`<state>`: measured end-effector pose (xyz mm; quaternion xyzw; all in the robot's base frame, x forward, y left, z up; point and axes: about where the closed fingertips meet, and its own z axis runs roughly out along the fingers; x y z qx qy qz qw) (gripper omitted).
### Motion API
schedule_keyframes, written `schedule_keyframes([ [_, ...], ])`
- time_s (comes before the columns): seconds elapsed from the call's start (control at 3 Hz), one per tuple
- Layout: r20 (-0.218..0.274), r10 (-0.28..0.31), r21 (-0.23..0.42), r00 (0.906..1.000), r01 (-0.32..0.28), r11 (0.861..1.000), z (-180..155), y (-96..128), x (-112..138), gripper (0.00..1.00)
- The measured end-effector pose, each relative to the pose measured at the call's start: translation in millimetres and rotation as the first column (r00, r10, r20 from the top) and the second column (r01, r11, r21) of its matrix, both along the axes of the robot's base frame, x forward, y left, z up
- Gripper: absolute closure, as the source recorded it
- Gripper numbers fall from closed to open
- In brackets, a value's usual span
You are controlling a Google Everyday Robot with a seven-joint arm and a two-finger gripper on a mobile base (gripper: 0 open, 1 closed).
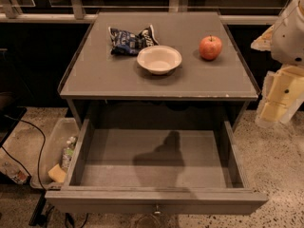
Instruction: Close top drawer
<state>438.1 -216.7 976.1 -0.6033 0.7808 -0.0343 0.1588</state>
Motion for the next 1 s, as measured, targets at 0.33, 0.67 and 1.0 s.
schedule_keyframes([
  [0.33, 0.008, 0.001, 0.009, 1.0000, -0.001, 1.000, -2, -2, -3, 0.00],
  [0.67, 0.006, 0.004, 0.066, 1.0000, -0.004, 0.998, -28, -6, -20, 0.00],
  [1.0, -0.020, -0.006, 0.152, 0.9998, 0.008, 0.988, -79, -9, -47, 0.18],
])
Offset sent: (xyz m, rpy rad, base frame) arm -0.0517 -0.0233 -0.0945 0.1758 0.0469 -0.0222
